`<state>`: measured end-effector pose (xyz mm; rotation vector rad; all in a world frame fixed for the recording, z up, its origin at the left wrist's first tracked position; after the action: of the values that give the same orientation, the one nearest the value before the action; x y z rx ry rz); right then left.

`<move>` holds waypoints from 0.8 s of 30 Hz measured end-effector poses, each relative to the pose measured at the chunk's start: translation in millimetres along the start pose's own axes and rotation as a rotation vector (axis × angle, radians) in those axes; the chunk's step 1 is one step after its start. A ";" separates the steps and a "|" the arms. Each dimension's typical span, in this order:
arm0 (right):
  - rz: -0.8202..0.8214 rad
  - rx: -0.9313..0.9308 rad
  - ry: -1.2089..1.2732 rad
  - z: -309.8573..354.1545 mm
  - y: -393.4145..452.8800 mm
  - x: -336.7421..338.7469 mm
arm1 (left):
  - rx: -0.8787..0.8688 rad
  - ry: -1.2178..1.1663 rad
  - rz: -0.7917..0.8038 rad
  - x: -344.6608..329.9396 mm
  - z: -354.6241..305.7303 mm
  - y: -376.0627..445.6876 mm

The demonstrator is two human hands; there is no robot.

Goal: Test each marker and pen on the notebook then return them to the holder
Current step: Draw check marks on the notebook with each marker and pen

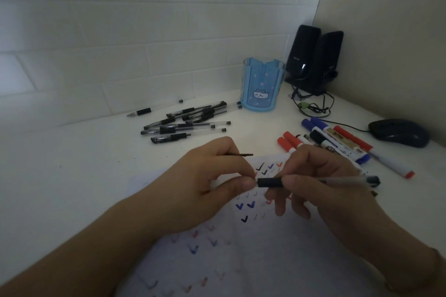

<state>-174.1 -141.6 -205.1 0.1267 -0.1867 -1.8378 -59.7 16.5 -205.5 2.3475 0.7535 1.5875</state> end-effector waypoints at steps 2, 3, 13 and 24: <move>0.009 0.005 0.000 0.0 -0.4 -1.7 | -0.020 0.045 -0.022 -1.3 1.5 0.3; 0.012 0.001 0.006 -0.5 -0.3 -2.6 | -0.021 0.073 -0.034 -1.8 2.0 0.5; -0.086 -0.259 0.414 -3.0 -1.2 -10.4 | -0.090 0.381 -0.144 3.6 -7.3 5.3; -0.081 -0.056 0.418 6.8 3.8 12.4 | 0.198 -0.240 -0.185 -1.1 -1.3 1.0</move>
<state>-175.2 -154.2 -197.5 0.4791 0.1647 -1.8510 -60.9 15.0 -205.5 2.4600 1.0769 1.1796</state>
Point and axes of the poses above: each hand's wrist, its own y-axis towards the middle knuckle, its own x-axis out of the back of the hand, z = x × y, the point moved 2 cm from there along y, towards the middle knuckle, and after that the axes turned 7 degrees about y, right-handed, at the moved point
